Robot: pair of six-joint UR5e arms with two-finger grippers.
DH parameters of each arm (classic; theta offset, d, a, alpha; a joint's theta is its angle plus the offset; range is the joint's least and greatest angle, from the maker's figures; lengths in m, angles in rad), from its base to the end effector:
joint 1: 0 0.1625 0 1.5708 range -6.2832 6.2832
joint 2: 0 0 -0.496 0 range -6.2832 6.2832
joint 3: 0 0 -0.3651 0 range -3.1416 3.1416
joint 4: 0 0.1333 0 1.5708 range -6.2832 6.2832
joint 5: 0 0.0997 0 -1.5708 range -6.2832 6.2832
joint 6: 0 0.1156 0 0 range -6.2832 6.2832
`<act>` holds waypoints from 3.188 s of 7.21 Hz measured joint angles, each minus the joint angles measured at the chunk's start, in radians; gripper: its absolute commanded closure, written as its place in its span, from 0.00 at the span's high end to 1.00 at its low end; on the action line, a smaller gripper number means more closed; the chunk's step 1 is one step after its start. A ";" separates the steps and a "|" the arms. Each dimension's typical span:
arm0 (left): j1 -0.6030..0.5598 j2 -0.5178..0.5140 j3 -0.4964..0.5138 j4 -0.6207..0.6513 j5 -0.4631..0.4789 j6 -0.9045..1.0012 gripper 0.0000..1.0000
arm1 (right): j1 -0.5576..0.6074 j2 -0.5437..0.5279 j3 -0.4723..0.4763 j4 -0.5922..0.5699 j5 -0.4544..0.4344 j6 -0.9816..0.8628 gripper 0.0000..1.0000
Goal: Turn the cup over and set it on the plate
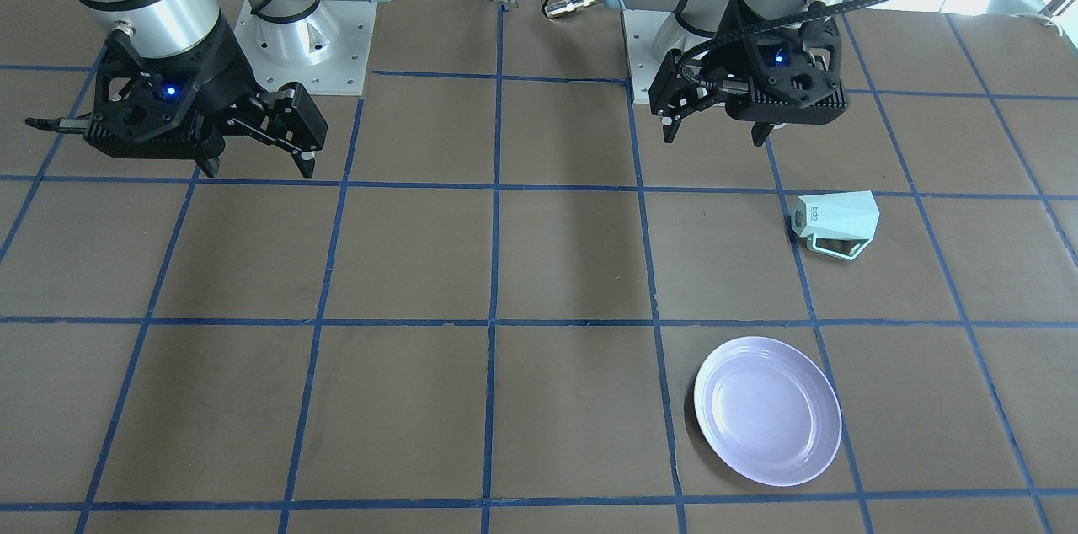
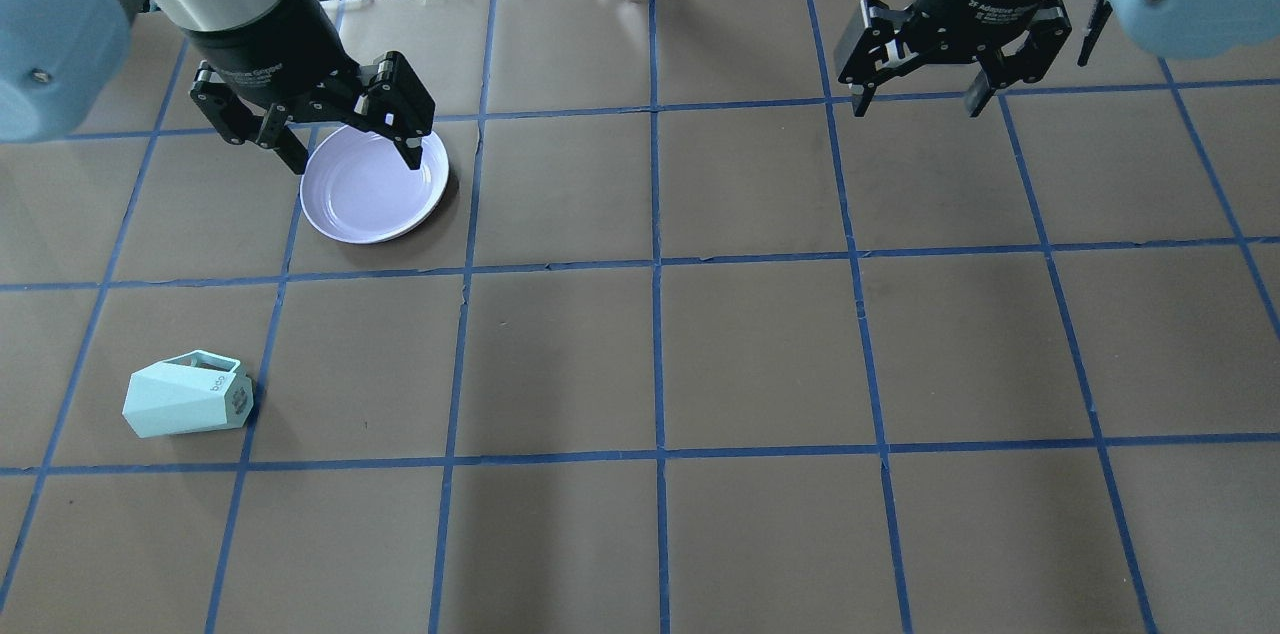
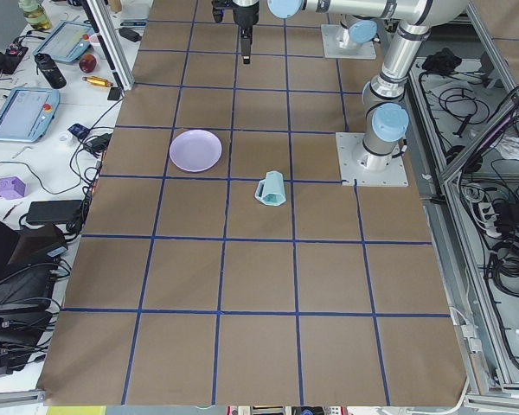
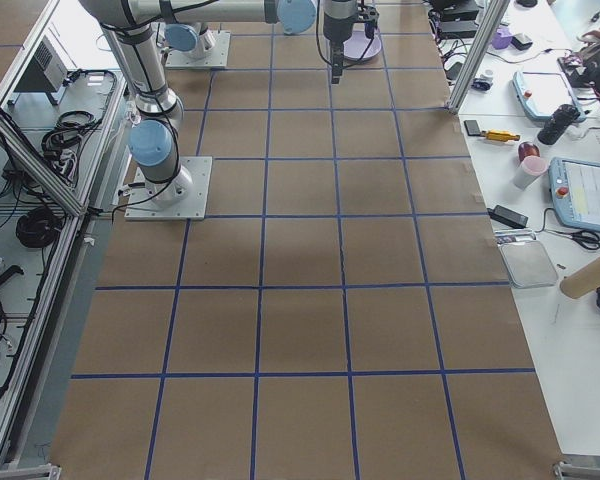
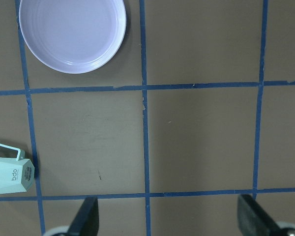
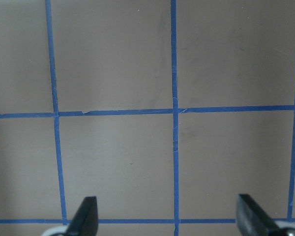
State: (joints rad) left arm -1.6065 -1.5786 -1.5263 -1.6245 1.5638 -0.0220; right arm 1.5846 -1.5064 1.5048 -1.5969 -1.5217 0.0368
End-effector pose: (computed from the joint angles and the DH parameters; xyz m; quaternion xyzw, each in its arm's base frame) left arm -0.1507 -0.4614 0.5546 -0.0068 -0.9999 -0.0086 0.0032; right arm 0.1459 -0.4979 0.5454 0.0112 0.9995 -0.0132 0.0249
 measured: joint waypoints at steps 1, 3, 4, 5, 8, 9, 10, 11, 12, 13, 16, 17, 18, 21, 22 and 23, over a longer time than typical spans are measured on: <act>0.000 0.000 0.000 0.000 0.001 0.001 1.00 | 0.000 0.000 0.000 0.000 0.000 0.000 1.00; 0.000 0.000 0.000 -0.001 0.001 0.004 1.00 | 0.000 0.000 0.000 0.000 0.000 0.000 1.00; -0.001 0.001 0.000 -0.002 0.001 0.006 1.00 | 0.000 0.000 0.000 0.000 0.000 0.000 1.00; -0.001 0.001 0.000 -0.002 0.001 0.007 1.00 | 0.000 0.000 0.000 0.000 0.000 0.000 1.00; -0.001 0.001 -0.001 -0.003 0.001 0.008 1.00 | 0.000 0.000 0.000 0.000 0.000 0.000 1.00; -0.001 0.001 -0.001 -0.003 0.001 0.008 1.00 | 0.000 0.000 0.000 0.000 0.000 0.000 1.00; 0.000 0.002 -0.001 -0.003 0.001 0.008 1.00 | 0.000 0.000 0.000 0.000 0.000 0.000 1.00; 0.000 0.002 -0.002 -0.003 0.001 0.008 1.00 | 0.000 0.000 0.000 0.000 0.000 0.000 1.00; 0.000 0.002 -0.003 -0.003 0.001 0.008 1.00 | 0.000 0.000 0.000 0.000 0.000 0.000 1.00; 0.000 0.004 -0.006 -0.001 0.000 0.010 1.00 | 0.000 0.000 0.000 0.000 0.000 0.000 1.00; 0.002 0.012 -0.016 0.007 -0.001 0.036 1.00 | 0.000 0.000 0.000 0.000 0.000 0.000 1.00; 0.008 0.012 -0.017 0.008 -0.001 0.057 1.00 | 0.000 0.000 0.000 0.000 0.000 0.000 1.00; 0.025 0.013 -0.017 0.005 -0.001 0.096 1.00 | 0.000 0.000 0.000 0.000 0.000 0.000 1.00; 0.192 0.016 -0.015 -0.058 -0.006 0.176 1.00 | 0.000 0.000 0.000 0.000 0.000 0.000 1.00; 0.259 0.011 -0.015 -0.096 -0.009 0.222 1.00 | 0.000 0.000 0.000 0.000 0.000 0.000 1.00; 0.329 0.003 -0.017 -0.117 -0.010 0.296 1.00 | 0.000 0.000 0.000 0.000 0.000 0.000 1.00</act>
State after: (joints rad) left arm -1.2774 -1.5752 -1.5434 -1.7412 1.5541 0.2738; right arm 1.5846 -1.5063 1.5049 -1.5969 -1.5217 0.0368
